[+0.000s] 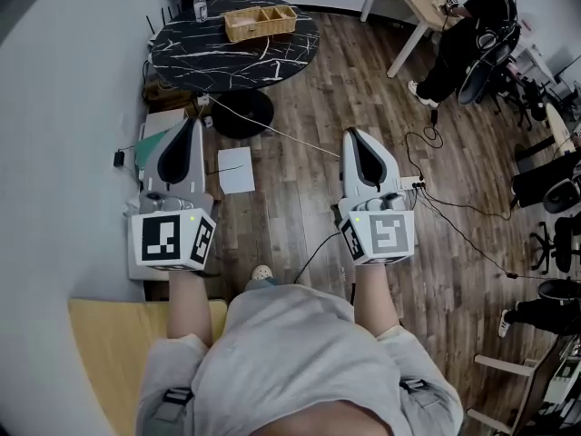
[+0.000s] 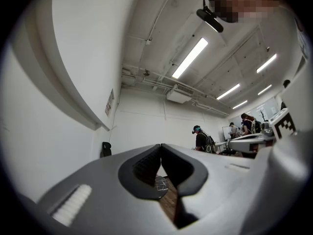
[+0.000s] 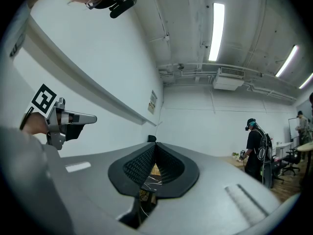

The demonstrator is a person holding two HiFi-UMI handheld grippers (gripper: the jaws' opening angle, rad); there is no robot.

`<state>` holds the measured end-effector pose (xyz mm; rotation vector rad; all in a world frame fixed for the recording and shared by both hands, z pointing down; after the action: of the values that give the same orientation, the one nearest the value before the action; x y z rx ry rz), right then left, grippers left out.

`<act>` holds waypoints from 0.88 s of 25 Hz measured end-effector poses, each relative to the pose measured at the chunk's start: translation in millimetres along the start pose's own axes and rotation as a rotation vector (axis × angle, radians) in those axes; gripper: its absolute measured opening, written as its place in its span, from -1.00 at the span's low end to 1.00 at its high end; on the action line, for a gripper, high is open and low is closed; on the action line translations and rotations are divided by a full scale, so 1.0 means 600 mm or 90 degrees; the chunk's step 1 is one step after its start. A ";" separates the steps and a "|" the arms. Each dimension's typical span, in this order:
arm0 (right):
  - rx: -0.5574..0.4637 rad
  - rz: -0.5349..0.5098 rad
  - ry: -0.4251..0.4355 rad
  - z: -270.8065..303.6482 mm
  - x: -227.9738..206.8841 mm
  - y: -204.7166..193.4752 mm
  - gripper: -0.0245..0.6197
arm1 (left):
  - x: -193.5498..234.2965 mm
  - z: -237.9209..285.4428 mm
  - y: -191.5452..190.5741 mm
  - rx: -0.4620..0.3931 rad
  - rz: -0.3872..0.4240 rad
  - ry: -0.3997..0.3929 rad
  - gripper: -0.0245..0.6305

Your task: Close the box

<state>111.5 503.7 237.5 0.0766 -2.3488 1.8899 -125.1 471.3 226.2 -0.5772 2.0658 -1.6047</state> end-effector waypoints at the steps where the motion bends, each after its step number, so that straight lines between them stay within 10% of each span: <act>1: -0.002 0.001 -0.007 0.006 0.001 0.000 -0.91 | 0.006 0.004 -0.003 0.000 -0.002 -0.007 -0.75; 22: -0.012 -0.008 0.019 0.249 -0.022 -0.055 -0.91 | 0.137 0.170 -0.076 -0.012 -0.036 0.028 -0.74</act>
<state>118.6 350.2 236.7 0.0620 -2.3404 1.8508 -129.3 333.6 240.2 -0.6182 2.1156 -1.6453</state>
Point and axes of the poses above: the fingertips, and each gripper's own axes: z forward along the fingers, x to its left, y out of its top, the point moved 1 cm from there along -z, backward along the fingers, and after that the axes turned 12 degrees about -y, right-handed, at the moved point
